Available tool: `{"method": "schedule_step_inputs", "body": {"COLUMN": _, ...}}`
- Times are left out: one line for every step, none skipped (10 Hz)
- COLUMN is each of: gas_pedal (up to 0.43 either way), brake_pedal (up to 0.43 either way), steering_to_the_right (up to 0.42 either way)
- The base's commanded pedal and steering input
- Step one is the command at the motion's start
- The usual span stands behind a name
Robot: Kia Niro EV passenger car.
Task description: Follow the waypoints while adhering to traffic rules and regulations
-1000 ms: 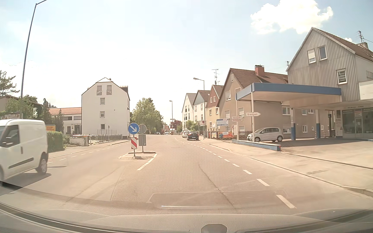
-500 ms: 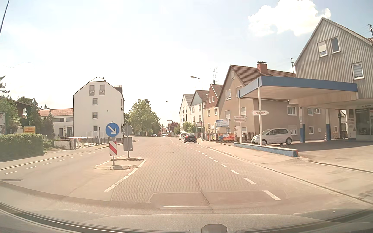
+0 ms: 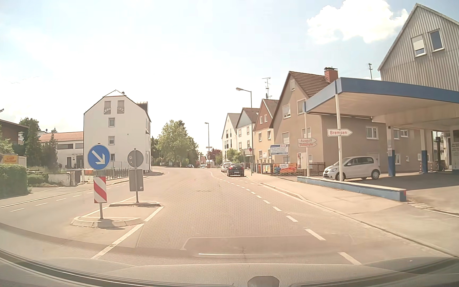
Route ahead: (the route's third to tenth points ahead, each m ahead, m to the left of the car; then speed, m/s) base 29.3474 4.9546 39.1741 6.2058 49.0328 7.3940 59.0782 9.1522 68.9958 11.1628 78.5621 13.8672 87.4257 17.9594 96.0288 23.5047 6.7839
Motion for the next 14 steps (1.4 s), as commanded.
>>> {"method": "schedule_step_inputs", "body": {"gas_pedal": 0.150, "brake_pedal": 0.000, "steering_to_the_right": -0.026}}
{"method": "schedule_step_inputs", "body": {"gas_pedal": 0.138, "brake_pedal": 0.000, "steering_to_the_right": -0.030}}
{"method": "schedule_step_inputs", "body": {"gas_pedal": 0.138, "brake_pedal": 0.000, "steering_to_the_right": -0.034}}
{"method": "schedule_step_inputs", "body": {"gas_pedal": 0.130, "brake_pedal": 0.000, "steering_to_the_right": -0.039}}
{"method": "schedule_step_inputs", "body": {"gas_pedal": 0.130, "brake_pedal": 0.000, "steering_to_the_right": -0.041}}
{"method": "schedule_step_inputs", "body": {"gas_pedal": 0.130, "brake_pedal": 0.000, "steering_to_the_right": -0.043}}
{"method": "schedule_step_inputs", "body": {"gas_pedal": 0.130, "brake_pedal": 0.000, "steering_to_the_right": -0.043}}
{"method": "schedule_step_inputs", "body": {"gas_pedal": 0.138, "brake_pedal": 0.000, "steering_to_the_right": -0.043}}
{"method": "schedule_step_inputs", "body": {"gas_pedal": 0.138, "brake_pedal": 0.000, "steering_to_the_right": -0.043}}
{"method": "schedule_step_inputs", "body": {"gas_pedal": 0.138, "brake_pedal": 0.000, "steering_to_the_right": -0.043}}
{"method": "schedule_step_inputs", "body": {"gas_pedal": 0.138, "brake_pedal": 0.000, "steering_to_the_right": -0.045}}
{"method": "schedule_step_inputs", "body": {"gas_pedal": 0.138, "brake_pedal": 0.000, "steering_to_the_right": -0.046}}
{"method": "schedule_step_inputs", "body": {"gas_pedal": 0.150, "brake_pedal": 0.000, "steering_to_the_right": -0.045}}
{"method": "schedule_step_inputs", "body": {"gas_pedal": 0.150, "brake_pedal": 0.000, "steering_to_the_right": -0.045}}
